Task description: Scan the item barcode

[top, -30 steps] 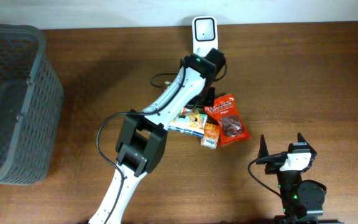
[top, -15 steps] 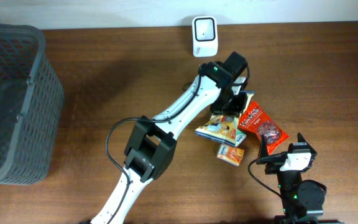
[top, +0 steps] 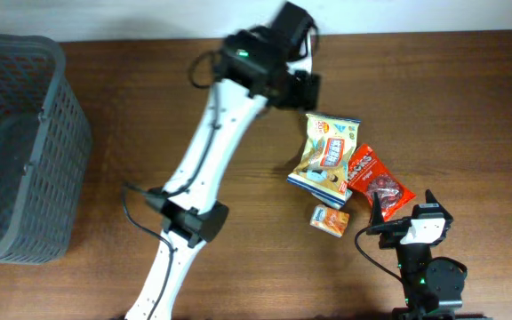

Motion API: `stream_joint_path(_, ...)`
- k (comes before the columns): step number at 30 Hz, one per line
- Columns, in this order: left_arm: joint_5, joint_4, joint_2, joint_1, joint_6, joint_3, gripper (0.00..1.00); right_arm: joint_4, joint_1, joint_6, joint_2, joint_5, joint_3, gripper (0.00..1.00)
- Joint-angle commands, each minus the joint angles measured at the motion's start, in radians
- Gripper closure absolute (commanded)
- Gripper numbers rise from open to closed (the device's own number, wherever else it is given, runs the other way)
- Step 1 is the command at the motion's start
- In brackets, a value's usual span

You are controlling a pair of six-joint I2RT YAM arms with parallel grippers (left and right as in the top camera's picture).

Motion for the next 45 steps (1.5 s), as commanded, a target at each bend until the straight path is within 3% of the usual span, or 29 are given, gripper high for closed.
stream_joint_path(1, -0.040, -0.005, -0.099, 0.078, 0.043, 0.048, 0.01, -0.005, 0.008, -0.006, -0.006, 0.005, -0.006, 0.01)
stream_joint_path(3, -0.039, -0.005, -0.177, 0.126, 0.043, 0.048, 0.01, -0.005, 0.008, -0.006, -0.006, 0.005, -0.006, 0.01)
stream_joint_path(7, -0.021, -0.005, -0.355, 0.171, 0.166, -0.009, 0.01, -0.005, 0.008, -0.006, -0.006, 0.005, -0.006, 0.01)
stream_joint_path(9, -0.025, -0.005, -0.482, 0.171, 0.171, -0.183, 0.01, -0.005, 0.008, -0.006, -0.006, 0.005, -0.006, 0.02)
stream_joint_path(12, -0.066, -0.005, -0.681, 0.171, 0.169, -0.668, 0.01, -0.005, 0.008, -0.006, -0.006, 0.005, -0.006, 0.01)
stream_joint_path(19, -0.158, 0.026, -0.711, 0.171, -0.010, -1.099, 0.01, -0.005, 0.008, -0.006, -0.006, 0.005, -0.006, 0.01)
stream_joint_path(28, -0.144, 0.146, -0.711, 0.291, -0.101, -1.176, 0.01, -0.005, 0.008, -0.006, -0.006, 0.005, -0.006, 0.02)
stream_joint_path(35, -0.137, 0.257, -0.706, 0.321, -0.101, -1.258, 0.01, 0.024, 0.008, 0.030, -0.006, -0.057, -0.006, 0.01)
stream_joint_path(37, -0.137, 0.295, -0.695, 0.321, -0.101, -1.260, 0.01, 0.146, 0.008, 0.284, -0.006, -0.436, -0.006, 0.01)
stream_joint_path(39, -0.136, 0.332, -0.690, 0.321, -0.101, -1.260, 0.01, 0.273, 0.008, 0.399, -0.006, -0.653, -0.006, 0.01)
stream_joint_path(43, -0.137, 0.333, -0.685, 0.321, -0.100, -1.260, 0.01, 0.563, 0.007, 0.423, -0.006, -0.670, -0.006, 0.01)
stream_joint_path(45, -0.133, 0.333, -0.685, 0.321, -0.101, -1.260, 0.01, 0.613, 0.006, 0.421, -0.006, -0.665, 0.020, 0.01)
